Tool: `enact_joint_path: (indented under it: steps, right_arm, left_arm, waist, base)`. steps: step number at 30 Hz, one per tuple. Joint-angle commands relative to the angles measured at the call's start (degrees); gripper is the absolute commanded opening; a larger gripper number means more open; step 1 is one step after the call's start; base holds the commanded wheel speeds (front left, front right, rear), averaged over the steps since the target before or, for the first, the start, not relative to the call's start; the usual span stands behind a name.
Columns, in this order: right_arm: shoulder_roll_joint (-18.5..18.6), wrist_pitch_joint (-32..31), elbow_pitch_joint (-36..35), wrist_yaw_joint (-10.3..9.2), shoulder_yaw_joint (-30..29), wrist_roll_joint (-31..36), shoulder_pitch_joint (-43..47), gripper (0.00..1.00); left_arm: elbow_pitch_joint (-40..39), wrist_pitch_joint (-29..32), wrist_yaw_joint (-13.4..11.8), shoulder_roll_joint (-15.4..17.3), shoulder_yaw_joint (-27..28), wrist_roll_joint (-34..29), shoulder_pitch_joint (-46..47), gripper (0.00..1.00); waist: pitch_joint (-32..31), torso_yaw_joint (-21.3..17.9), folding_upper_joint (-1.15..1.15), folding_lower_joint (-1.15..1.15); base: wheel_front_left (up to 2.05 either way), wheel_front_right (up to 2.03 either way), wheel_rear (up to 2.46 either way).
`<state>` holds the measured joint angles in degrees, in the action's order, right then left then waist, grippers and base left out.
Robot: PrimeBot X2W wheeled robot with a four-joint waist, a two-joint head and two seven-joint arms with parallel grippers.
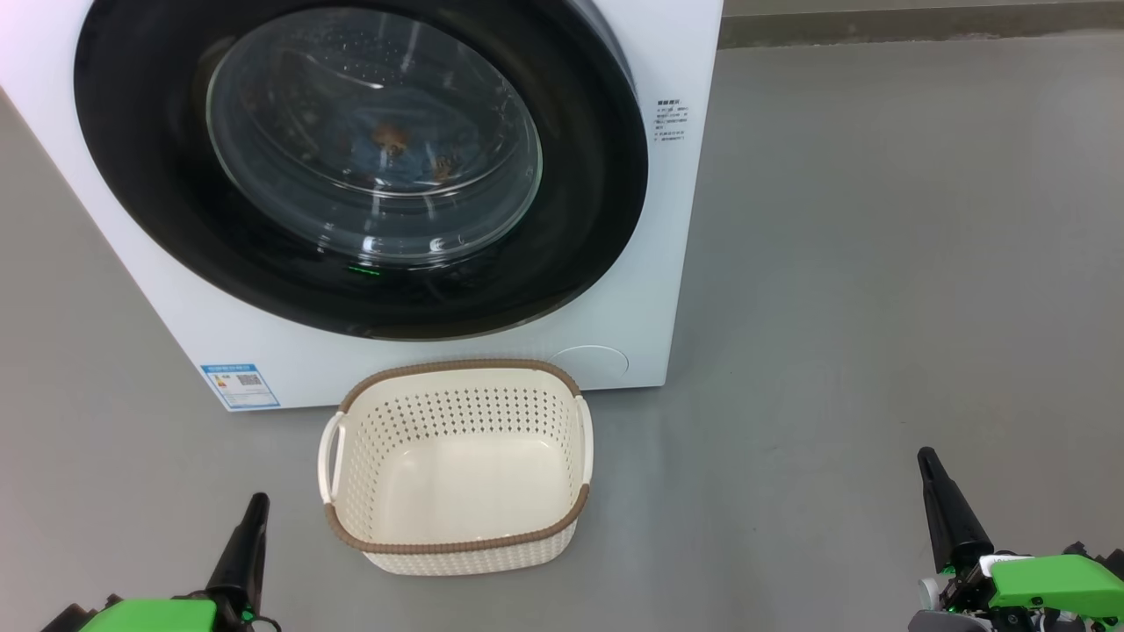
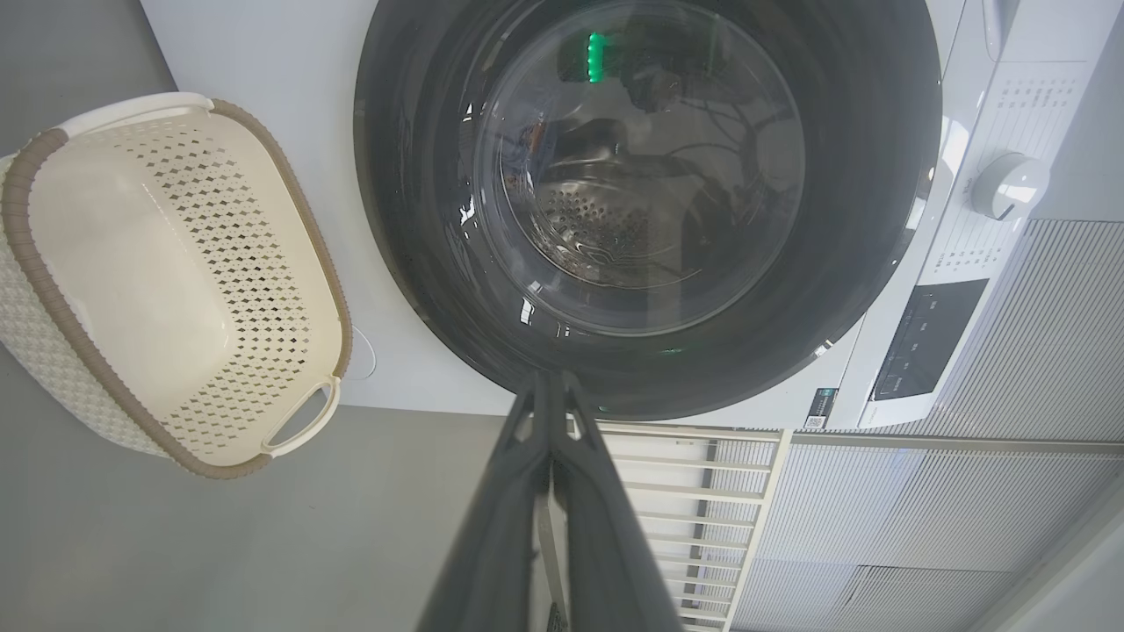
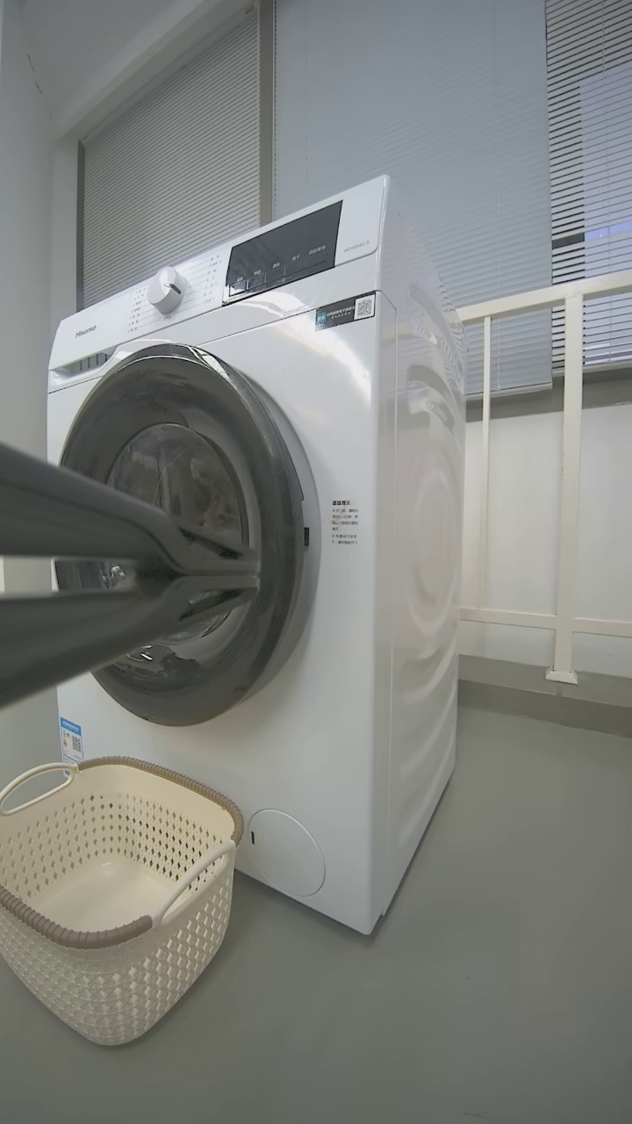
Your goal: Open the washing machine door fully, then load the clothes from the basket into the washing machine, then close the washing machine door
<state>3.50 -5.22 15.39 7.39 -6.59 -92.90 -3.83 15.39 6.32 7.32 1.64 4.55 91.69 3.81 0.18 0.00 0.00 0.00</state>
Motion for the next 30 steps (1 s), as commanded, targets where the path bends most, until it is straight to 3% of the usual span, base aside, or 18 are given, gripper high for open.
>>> enact_joint_path:
  steps: [1,30]
  right_arm:
    - [0.1,-0.5,-1.4,0.1,1.0,0.0,-2.3,0.0]
    - [-0.2,-0.8,-1.4,0.1,0.7,0.2,-2.3,0.0]
  left_arm:
    - [-1.4,0.2,0.2,1.2,2.0,0.5,2.4,0.0]
    - [-1.4,0.2,0.2,1.2,2.0,0.5,2.4,0.0]
  waist:
    - [0.0,0.0,0.0,0.0]
    - [0.0,0.0,0.0,0.0]
  base:
    - [0.0,0.0,0.0]
    - [0.0,0.0,0.0]
